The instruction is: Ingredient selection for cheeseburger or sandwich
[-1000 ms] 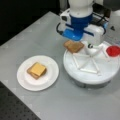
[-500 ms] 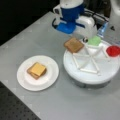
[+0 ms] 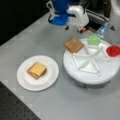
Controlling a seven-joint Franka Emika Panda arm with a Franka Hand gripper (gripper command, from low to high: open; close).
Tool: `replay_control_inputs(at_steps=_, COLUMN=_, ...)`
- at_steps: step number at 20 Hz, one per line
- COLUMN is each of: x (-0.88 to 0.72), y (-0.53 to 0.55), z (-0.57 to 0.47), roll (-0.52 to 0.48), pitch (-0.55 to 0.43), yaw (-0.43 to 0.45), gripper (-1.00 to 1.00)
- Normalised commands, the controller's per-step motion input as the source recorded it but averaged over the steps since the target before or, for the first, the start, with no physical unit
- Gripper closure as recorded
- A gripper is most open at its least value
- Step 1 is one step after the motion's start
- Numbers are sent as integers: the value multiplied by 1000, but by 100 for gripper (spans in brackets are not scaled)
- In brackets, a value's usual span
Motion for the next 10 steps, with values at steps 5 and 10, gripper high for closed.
replay_control_inputs(at_steps=5, x=273, y=-399, z=118, roll=539, pitch=199, yaw=92, gripper=-100)
replay_control_inputs(at_steps=10, x=306, y=-411, z=18, roll=553, pitch=152, yaw=137, gripper=-100)
